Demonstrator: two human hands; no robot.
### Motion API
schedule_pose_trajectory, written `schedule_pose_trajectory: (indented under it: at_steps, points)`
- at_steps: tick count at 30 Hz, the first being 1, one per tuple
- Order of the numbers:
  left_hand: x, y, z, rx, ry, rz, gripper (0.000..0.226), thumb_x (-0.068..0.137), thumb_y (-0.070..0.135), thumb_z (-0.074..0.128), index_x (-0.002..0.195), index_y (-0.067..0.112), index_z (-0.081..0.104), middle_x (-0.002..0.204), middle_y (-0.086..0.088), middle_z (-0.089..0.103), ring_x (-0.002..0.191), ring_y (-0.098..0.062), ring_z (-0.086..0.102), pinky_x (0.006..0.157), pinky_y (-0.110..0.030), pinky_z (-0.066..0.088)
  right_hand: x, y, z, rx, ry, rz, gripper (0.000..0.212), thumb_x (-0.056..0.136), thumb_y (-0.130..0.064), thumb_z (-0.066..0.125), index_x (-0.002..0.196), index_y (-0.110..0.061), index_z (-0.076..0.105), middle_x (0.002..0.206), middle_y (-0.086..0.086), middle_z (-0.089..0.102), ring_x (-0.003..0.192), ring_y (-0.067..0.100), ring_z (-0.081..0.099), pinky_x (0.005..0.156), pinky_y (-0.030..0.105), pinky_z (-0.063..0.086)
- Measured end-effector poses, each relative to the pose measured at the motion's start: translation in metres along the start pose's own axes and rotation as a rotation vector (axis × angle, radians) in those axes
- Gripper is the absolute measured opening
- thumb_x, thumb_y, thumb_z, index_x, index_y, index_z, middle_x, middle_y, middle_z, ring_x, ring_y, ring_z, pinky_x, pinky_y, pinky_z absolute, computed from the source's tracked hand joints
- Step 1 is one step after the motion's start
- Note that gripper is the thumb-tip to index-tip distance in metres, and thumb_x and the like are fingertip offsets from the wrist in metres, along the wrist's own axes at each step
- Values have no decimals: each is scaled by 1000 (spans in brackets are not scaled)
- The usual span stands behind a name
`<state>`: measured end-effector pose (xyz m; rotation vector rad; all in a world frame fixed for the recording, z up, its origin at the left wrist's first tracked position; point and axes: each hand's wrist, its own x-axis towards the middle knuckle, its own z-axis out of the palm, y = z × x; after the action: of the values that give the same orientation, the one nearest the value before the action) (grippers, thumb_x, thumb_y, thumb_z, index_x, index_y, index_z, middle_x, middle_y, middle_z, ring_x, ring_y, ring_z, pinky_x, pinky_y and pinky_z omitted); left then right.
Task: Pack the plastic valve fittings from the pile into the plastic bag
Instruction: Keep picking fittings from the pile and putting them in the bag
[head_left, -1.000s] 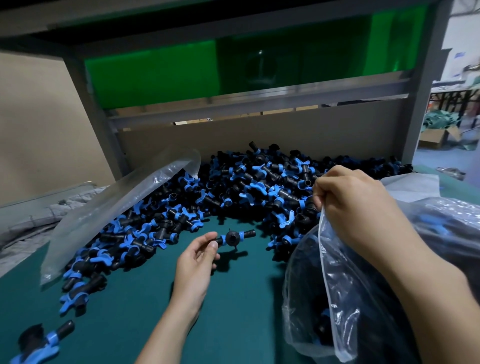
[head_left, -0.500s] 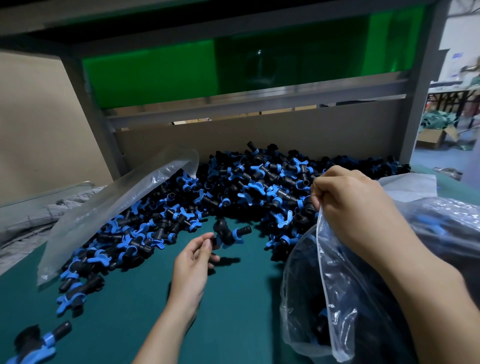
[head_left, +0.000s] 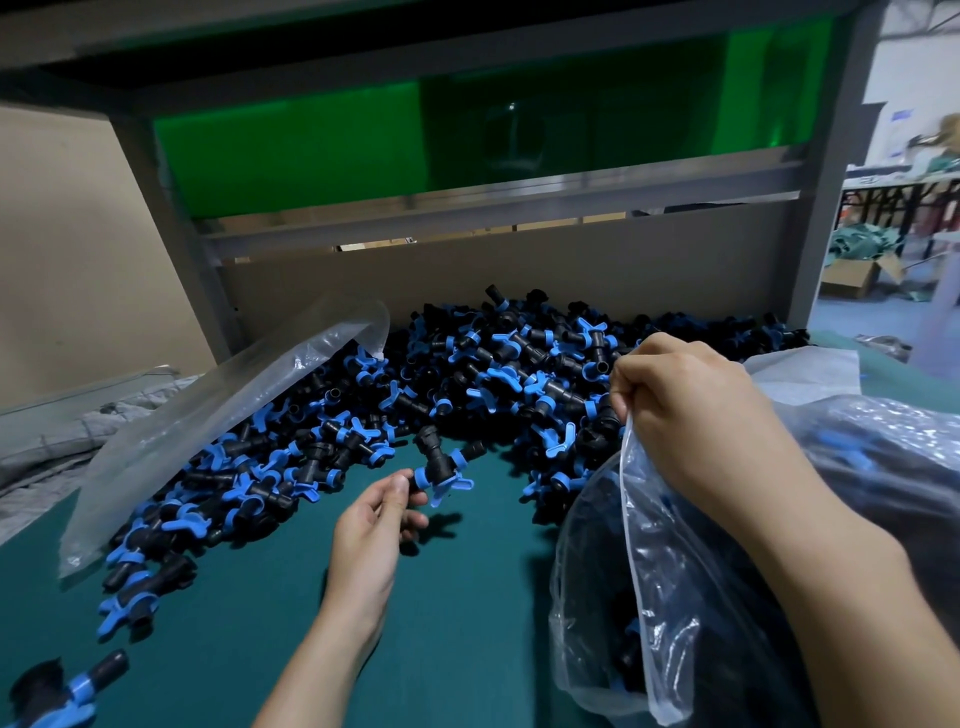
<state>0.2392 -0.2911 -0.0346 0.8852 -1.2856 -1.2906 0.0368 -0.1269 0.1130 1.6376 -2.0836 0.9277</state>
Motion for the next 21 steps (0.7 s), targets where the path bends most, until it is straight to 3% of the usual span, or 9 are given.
schedule_pose_trajectory:
  at_steps: [4,9,14,21]
  points:
    - [-7,21,12,-60,-125,-46,33,88,37,59,100,11,74,76,3,69,63,-8,58,57,-22,45,-1,-1,-1,16,4,2,41,85,-2,44,55,-30,40,90,-10,53,86,20,50,76,36,34]
    - [-29,64,48,-43,-479,0,32,80,46,64,91,19,79,75,0,67,62,-9,58,52,-18,45,-2,-5,-4,79,17,16,41,84,-3,44,55,-31,39,89,-9,55,87,20,50,82,41,41]
    - [-54,90,68,42,-757,26,29,90,39,61,96,15,76,78,-3,68,67,-10,58,58,-19,46,-2,-8,-8,135,22,35,38,81,-3,42,54,-30,39,89,-8,54,88,22,51,86,43,42]
    - [-81,111,84,176,-930,79,20,93,27,63,99,11,75,92,-14,74,82,-17,67,77,-27,54,-1,-17,-15,147,38,2,37,79,-6,42,54,-32,36,90,-8,53,87,21,51,81,39,40]
